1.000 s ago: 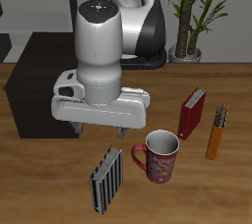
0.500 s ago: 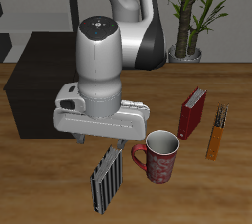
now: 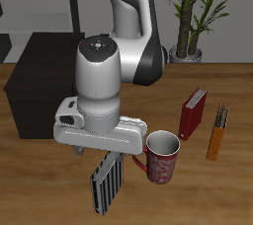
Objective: Place the striped book in the top region of the shelf
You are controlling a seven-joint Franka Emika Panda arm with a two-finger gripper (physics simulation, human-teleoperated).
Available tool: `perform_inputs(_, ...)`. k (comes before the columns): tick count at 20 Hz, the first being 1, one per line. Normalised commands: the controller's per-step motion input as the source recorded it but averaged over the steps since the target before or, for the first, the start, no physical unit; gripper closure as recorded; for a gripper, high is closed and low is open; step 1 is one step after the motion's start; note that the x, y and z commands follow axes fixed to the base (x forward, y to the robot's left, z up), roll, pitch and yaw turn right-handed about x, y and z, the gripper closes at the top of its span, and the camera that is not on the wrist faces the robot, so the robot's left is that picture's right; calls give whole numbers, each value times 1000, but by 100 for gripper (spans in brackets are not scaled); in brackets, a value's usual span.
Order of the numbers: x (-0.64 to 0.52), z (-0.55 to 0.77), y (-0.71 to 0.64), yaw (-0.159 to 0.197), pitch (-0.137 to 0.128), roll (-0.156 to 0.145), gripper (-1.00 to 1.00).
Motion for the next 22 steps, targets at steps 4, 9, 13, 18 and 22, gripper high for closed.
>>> perform_inputs(4,56,-186,7,-23,14,-1,-100)
perform_inputs(9,78,-271,91,-11,36,13,-100)
perform_inputs(13,34,-184,68,-17,37,8,-100)
perform_inputs(18,20,-256,-16,-12,48,11,100)
perform_inputs(22,-27,-117,-71,-20,25,-9,100)
